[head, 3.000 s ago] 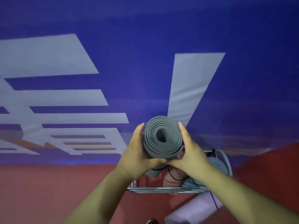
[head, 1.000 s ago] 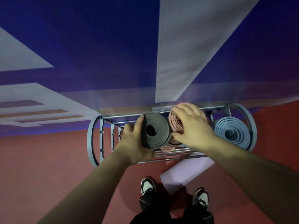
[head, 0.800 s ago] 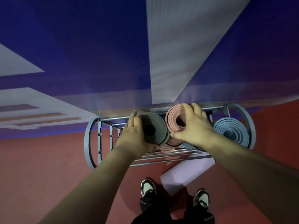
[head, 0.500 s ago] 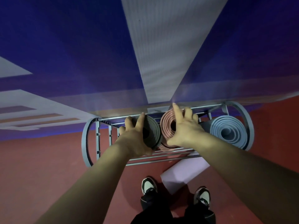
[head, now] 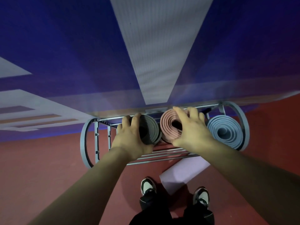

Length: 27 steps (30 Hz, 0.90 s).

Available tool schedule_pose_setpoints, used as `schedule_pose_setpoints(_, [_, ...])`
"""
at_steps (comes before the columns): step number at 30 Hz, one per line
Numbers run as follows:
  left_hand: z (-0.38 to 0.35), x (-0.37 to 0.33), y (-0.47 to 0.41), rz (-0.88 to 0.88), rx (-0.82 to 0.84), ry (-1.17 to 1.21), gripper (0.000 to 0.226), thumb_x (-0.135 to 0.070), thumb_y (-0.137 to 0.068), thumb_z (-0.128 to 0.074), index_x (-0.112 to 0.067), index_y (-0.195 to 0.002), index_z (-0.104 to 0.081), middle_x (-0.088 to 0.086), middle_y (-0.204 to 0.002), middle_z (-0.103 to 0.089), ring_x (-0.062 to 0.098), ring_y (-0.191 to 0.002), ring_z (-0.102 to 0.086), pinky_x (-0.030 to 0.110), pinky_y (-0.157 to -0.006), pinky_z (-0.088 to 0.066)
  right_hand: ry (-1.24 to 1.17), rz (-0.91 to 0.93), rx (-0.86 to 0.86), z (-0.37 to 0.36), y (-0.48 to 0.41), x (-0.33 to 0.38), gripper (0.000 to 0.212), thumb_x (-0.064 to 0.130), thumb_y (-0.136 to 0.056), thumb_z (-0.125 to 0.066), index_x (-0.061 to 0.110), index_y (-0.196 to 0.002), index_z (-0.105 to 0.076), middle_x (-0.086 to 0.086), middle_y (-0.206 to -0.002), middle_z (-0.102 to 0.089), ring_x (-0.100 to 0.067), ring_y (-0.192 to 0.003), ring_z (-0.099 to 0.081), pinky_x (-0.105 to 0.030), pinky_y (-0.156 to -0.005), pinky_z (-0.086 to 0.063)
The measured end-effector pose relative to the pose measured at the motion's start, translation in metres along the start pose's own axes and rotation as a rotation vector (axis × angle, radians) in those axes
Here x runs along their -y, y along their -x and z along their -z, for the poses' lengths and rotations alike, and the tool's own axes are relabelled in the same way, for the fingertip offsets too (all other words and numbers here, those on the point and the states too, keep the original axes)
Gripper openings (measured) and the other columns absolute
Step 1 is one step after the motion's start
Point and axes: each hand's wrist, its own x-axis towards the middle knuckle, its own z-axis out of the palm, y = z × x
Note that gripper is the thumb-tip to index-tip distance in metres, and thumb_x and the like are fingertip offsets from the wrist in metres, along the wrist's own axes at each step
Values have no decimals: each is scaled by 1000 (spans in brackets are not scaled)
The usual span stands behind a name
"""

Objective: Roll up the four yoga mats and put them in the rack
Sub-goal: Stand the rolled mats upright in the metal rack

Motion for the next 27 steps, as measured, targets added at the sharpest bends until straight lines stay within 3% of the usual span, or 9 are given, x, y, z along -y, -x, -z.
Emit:
schedule_pose_setpoints(5, [-9, 8, 7, -30, -7, 7, 125, -58, -56, -84, -37, -154, -10, -1, -144, -23, 32, -132, -32, 49, -107, -43, 11, -35, 20, -4, 7, -7, 119, 45, -60, -84, 46, -152, -10, 1, -146, -18, -31, -131, -24, -43, -106, -40])
schedule_pose_setpoints(10, [-40, 14, 20, 11, 43, 54, 124, -61, -54, -83, -41, -152, -10, -1, -145, -22, 29, -133, -32, 49, -104, -46, 130, 52, 70, -33, 28, -20, 122, 53, -60, -82, 43, -158, -9, -6, -153, -19, -33, -132, -28, -46, -109, -38])
schedule_pose_setpoints(15, [-53, 12, 26, 7, 29, 34, 124, -59, -54, -81, -40, -154, -8, 3, -147, -21, 31, -134, -29, 48, -105, -45, 165, 70, 47, -35, 36, -27, 121, 52, -58, -81, 42, -157, -13, -3, -147, -22, -29, -126, -31, -43, -105, -41])
schedule_pose_setpoints(19, [-54, 10, 27, -9, 23, 19, 124, -60, -54, -79, -40, -154, -8, 4, -150, -21, 32, -137, -30, 48, -107, -45, 178, 93, 79, -34, 41, -32, 127, 53, -58, -81, 44, -157, -3, -4, -152, -19, -29, -131, -29, -42, -109, -37])
schedule_pose_setpoints(21, [-58, 8, 29, -19, 25, 43, 124, -59, -56, -81, -42, -154, -7, 2, -153, -17, 32, -139, -28, 49, -110, -42, 213, 105, 85, -38, 42, -35, 134, 59, -57, -83, 45, -156, 6, -6, -156, -15, -32, -140, -25, -44, -116, -29])
schedule_pose_setpoints(23, [-61, 9, 31, -23, 24, 61, 126, -60, -57, -83, -44, -154, -5, -1, -156, -11, 32, -142, -23, 51, -112, -39, 220, 111, 99, -41, 44, -36, 139, 66, -56, -83, 44, -155, 13, -9, -163, -5, -35, -151, -8, -46, -124, -13])
schedule_pose_setpoints(25, [-62, 9, 32, -28, 12, 40, 130, -65, -56, -82, -44, -155, -1, -3, -160, -2, 32, -148, -12, 55, -115, -35, 208, 113, 115, -39, 44, -38, 142, 70, -57, -82, 45, -154, 19, -9, -167, 8, -32, -154, 9, -46, -125, 2])
schedule_pose_setpoints(27, [-61, 8, 33, -28, 1, -6, 132, -69, -57, -81, -44, -156, 3, -4, -162, 6, 29, -151, -3, 57, -118, -30, 208, 127, 111, -37, 46, -40, 142, 71, -58, -81, 45, -154, 20, -8, -168, 14, -31, -154, 14, -47, -124, 9])
